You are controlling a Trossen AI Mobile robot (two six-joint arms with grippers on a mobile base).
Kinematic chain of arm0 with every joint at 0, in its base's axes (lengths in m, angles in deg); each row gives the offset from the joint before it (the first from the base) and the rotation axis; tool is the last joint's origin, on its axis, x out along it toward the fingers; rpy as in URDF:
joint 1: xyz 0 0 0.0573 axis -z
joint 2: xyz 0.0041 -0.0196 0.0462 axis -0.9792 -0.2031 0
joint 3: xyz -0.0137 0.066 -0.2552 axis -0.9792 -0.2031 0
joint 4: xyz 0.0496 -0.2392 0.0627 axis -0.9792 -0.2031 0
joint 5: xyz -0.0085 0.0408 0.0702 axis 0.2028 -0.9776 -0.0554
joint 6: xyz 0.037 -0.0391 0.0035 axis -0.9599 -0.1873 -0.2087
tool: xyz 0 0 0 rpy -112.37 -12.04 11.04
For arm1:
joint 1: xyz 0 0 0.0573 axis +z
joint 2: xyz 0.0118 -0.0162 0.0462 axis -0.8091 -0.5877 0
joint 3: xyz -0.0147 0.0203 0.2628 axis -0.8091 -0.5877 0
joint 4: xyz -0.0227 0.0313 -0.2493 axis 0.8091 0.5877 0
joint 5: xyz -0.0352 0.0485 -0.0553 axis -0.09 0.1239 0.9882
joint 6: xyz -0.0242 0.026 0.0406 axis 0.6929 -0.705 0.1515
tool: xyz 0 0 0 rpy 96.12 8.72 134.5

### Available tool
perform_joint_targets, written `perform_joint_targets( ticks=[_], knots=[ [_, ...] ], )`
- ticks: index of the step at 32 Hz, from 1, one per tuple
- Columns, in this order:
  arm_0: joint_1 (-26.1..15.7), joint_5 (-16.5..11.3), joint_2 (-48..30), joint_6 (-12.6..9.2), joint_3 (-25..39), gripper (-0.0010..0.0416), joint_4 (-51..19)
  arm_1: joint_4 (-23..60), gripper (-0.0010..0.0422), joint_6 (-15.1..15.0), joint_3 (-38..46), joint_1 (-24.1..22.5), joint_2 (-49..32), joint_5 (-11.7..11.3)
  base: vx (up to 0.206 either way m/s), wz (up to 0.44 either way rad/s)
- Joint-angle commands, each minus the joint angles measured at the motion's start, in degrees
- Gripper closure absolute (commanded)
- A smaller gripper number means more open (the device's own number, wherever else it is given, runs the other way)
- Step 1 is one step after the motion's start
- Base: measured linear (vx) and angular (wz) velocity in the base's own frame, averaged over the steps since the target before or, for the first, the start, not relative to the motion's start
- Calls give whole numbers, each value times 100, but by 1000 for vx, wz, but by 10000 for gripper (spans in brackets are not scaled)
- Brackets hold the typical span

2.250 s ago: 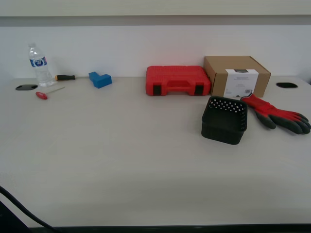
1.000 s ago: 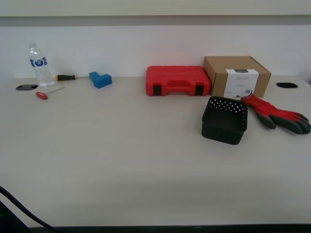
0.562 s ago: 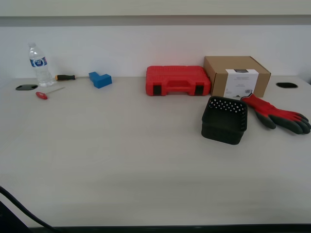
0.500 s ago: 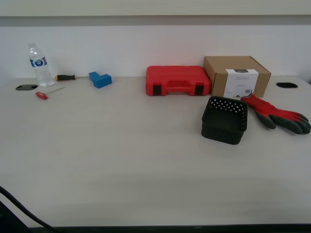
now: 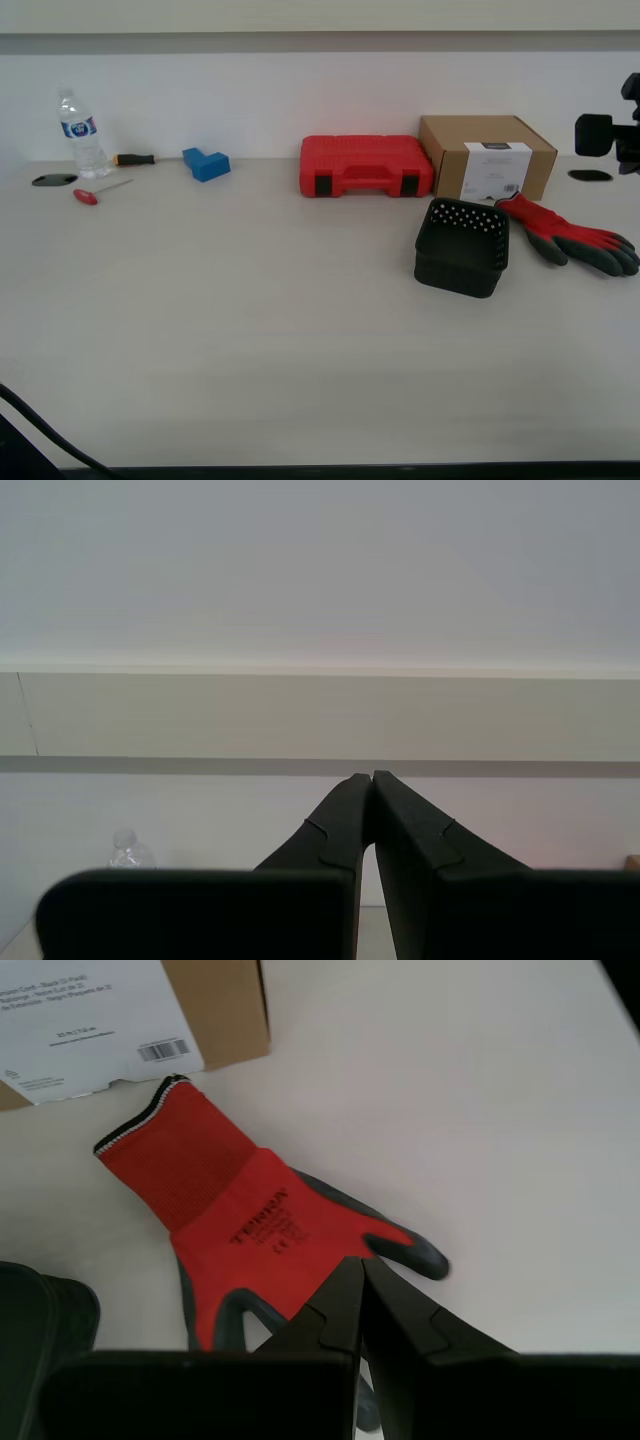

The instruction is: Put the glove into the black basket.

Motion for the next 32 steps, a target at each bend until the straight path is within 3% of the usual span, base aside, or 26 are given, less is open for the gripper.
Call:
perform_joint_targets(
  ticks=[1, 6, 8, 13, 24, 32],
  knots=[
    [-39, -396, -494, -92, 358, 405, -92, -28, 412, -2, 11, -2, -2, -4, 0, 0],
    [-153, -772, -1198, -243, 990, 392, -385, -31, 412, -2, 4, 0, -2, -4, 0, 0],
    [-205, -769, -1493, -262, 1261, 372, -487, -28, 412, -2, 2, 0, -2, -4, 0, 0],
    [-256, -719, -2304, -592, 2212, 288, -1126, -28, 412, -2, 2, 0, -2, -4, 0, 0],
    [-258, -678, -3394, -595, 3748, 145, -1926, -28, 412, -2, 2, 0, -2, -4, 0, 0],
    [-273, -612, -3847, -599, 3799, 141, -1952, -24, 412, -2, 2, 0, -2, -4, 0, 0]
  ],
)
